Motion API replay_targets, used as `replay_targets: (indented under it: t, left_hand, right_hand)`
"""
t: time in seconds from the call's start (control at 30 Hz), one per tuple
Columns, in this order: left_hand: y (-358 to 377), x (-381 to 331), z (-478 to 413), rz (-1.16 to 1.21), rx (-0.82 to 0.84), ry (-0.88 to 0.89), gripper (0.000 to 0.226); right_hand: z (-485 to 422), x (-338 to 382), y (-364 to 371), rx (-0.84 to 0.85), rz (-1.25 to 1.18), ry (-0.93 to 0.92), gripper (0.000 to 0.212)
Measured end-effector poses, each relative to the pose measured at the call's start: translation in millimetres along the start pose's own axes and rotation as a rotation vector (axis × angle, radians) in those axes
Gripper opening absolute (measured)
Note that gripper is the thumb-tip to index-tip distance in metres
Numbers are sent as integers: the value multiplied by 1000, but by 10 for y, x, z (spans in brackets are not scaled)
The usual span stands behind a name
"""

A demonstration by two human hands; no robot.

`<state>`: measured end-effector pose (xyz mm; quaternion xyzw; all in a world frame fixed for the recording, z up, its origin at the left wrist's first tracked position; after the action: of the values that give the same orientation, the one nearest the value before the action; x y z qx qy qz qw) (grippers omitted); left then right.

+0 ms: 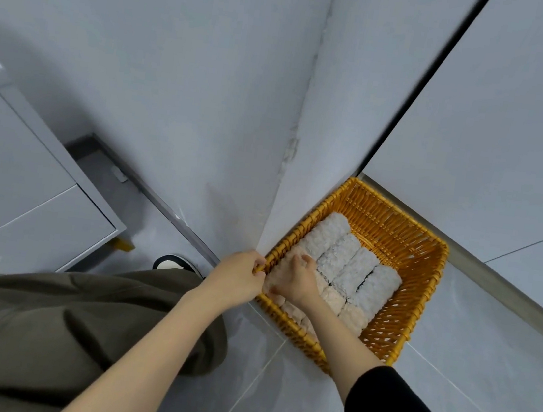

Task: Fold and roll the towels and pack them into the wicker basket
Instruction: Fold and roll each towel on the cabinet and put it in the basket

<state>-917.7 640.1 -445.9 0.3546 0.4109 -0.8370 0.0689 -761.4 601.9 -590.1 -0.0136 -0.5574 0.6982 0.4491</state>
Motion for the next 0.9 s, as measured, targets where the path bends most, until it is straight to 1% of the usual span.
replay_targets:
  t: [0.07,0.1,0.13,0.27,0.4,0.47,0.67,0.9]
  left_hand:
    - [-29,-40,33,-4,-2,16,38]
    - [-46,-57,47,-7,-3,23,37]
    - [-70,-79,73,-7,-8,31,37]
    - [-194,-161,183,11,-34,47,34]
    - [-362,-223,318,29,-110,63,34]
    - [-463,-247,409,41,-158,70,35]
    - [-780,-237,769,103,-300,86,31]
    - [-1456,-143,1271,266,-514,143,25]
  right_hand:
    - [62,40,-88,-49,-18,-31,61]
    - [101,53,-131,-83,-19,-50,52]
    - [161,75,-187,-117,-25,-69,49]
    - [401,229,-470,-205,-171,-122,42]
    - [682,483,-809,-157,-289,-177,32]
    - [859,628,-984,-119,-317,-237,29]
    - [1514,1135,-1508,-77,-357,-423,21]
    - [2188,2011,-2001,-84,-380,-706,23]
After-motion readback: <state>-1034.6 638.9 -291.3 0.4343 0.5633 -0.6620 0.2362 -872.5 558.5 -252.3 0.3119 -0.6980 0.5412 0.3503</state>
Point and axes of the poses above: each hand's wrist, its own z-axis away from the middle knuckle, its own y-axis out of the palm, x = y × z, the point moved 3 cm from there along -z, towards the middle knuckle, and after that the axes turned 8 degrees about -x, right-handed, at the moved point
